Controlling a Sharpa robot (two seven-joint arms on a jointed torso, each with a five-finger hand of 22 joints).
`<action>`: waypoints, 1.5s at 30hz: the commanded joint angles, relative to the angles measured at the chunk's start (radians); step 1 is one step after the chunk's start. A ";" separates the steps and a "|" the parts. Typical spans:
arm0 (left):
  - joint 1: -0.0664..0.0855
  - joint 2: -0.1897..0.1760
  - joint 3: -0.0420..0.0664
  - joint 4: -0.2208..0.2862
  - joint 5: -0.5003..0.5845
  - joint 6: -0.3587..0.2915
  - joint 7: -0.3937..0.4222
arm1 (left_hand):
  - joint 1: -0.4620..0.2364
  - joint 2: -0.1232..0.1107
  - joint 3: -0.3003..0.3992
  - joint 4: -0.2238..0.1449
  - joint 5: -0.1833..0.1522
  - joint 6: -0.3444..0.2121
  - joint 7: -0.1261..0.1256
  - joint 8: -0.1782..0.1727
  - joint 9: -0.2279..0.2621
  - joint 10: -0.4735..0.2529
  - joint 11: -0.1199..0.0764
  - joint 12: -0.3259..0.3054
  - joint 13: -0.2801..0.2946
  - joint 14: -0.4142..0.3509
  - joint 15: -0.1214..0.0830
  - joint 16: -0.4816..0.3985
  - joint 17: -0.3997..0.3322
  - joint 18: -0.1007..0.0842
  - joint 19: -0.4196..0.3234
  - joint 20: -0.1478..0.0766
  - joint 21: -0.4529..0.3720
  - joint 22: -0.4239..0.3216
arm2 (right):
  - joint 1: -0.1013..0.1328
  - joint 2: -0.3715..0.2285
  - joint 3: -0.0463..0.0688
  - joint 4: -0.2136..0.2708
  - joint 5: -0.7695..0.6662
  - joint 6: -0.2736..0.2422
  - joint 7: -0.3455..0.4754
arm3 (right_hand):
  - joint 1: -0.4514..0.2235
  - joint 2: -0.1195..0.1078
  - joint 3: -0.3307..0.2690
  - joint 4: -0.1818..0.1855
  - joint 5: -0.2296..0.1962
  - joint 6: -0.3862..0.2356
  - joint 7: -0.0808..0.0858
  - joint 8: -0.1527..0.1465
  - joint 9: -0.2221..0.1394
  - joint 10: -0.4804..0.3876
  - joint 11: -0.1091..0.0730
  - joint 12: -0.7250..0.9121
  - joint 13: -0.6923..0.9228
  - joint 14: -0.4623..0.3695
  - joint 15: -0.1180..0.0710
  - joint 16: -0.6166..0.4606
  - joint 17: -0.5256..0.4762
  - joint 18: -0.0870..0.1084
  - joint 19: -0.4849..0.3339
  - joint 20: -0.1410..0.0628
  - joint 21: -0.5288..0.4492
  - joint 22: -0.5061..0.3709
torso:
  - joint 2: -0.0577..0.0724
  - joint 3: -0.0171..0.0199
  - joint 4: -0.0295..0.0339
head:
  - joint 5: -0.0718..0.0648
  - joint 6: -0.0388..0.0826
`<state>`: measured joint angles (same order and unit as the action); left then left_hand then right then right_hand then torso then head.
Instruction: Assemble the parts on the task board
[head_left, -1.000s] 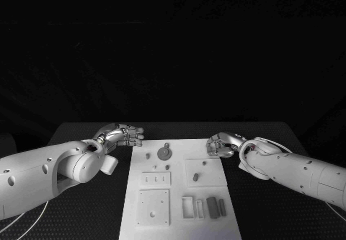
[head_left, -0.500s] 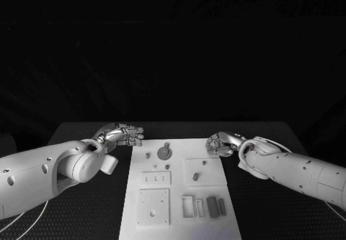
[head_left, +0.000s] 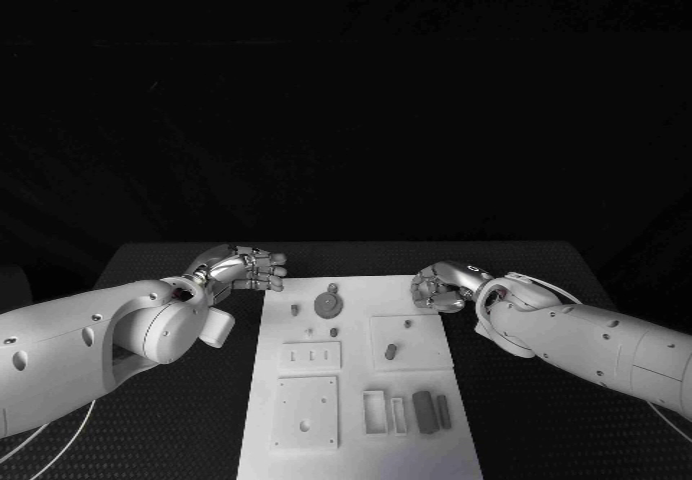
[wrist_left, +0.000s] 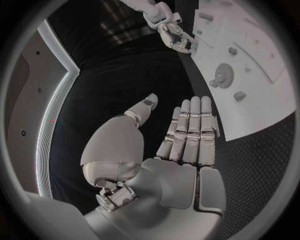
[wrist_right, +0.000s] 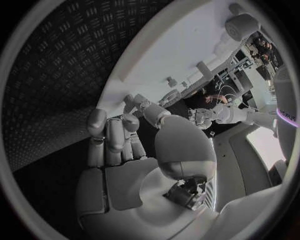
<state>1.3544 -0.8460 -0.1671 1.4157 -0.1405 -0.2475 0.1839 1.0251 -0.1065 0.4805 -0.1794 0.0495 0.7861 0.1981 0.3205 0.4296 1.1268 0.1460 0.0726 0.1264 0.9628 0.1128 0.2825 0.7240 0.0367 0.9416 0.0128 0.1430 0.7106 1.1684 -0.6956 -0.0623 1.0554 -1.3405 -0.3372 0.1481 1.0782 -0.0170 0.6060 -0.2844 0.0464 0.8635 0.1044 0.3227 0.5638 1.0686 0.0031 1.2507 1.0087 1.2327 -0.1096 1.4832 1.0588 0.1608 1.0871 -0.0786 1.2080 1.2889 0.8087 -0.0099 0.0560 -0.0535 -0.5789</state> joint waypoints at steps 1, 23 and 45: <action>0.000 0.001 0.000 0.003 0.002 0.015 0.006 | 0.000 0.007 -0.004 0.000 0.000 -0.005 -0.001 -0.001 0.001 -0.008 0.001 -0.003 0.000 -0.001 0.004 -0.004 0.001 0.009 -0.001 0.004 -0.006 0.001 | -0.002 0.000 0.000 0.008 -0.017 -0.038 0.002 | 0.005 0.007 -0.004 -0.006 0.001 0.146 -0.007 0.009 0.003 -0.005 -0.016 0.003 0.000 0.014 -0.005 0.009 0.012 0.101 0.005 -0.007 0.007 0.002 | 0.000 0.0002 0.0002 | -0.001 -0.002; 0.001 0.004 0.001 0.009 -0.021 -0.023 -0.063 | -0.007 0.012 -0.010 0.005 0.000 0.005 0.003 0.006 0.006 0.004 0.001 0.003 0.004 0.003 0.006 -0.005 0.006 0.011 0.002 0.004 -0.007 0.004 | 0.019 -0.030 0.006 0.120 -0.031 -0.105 -0.094 | 0.015 0.008 -0.013 -0.007 0.001 0.159 -0.015 0.019 0.013 0.011 -0.024 0.008 0.004 0.043 -0.014 0.019 0.040 0.101 0.017 -0.015 0.014 0.003 | -0.002 -0.0003 -0.0034 | 0.001 0.004; 0.001 0.114 0.000 -0.018 -0.152 0.051 -0.289 | -0.086 0.002 -0.053 0.055 0.000 0.066 -0.027 0.028 0.012 0.056 -0.025 0.017 0.025 0.024 -0.005 -0.001 0.034 0.016 0.018 -0.005 -0.005 0.022 | 0.047 0.030 0.011 0.330 -0.120 -0.096 -0.203 | 0.016 0.006 -0.016 -0.007 0.001 0.160 -0.016 0.020 0.015 0.014 -0.025 0.007 0.003 0.041 -0.015 0.017 0.033 0.101 0.019 -0.017 0.014 0.002 | -0.031 -0.0054 -0.0123 | 0.033 0.005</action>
<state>1.3549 -0.7390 -0.1671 1.3960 -0.2605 -0.2286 -0.0573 0.9493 -0.1021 0.4295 -0.1284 0.0495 0.8505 0.1731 0.3515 0.4432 1.1867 0.1160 0.0929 0.1504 0.9918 0.1056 0.2825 0.7567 0.0463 0.9616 0.0074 0.1390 0.7309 1.2157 -0.6693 -0.0518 1.3756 -1.4179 -0.4318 -0.0254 1.0861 -0.0093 0.5946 -0.2897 0.0464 0.8815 0.0865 0.3397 0.5769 1.0849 -0.0132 1.2546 1.0110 1.2681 -0.1223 1.4968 1.0925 0.1624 1.1025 -0.0928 1.2177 1.2902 0.7824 -0.0141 0.0446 -0.0254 -0.5727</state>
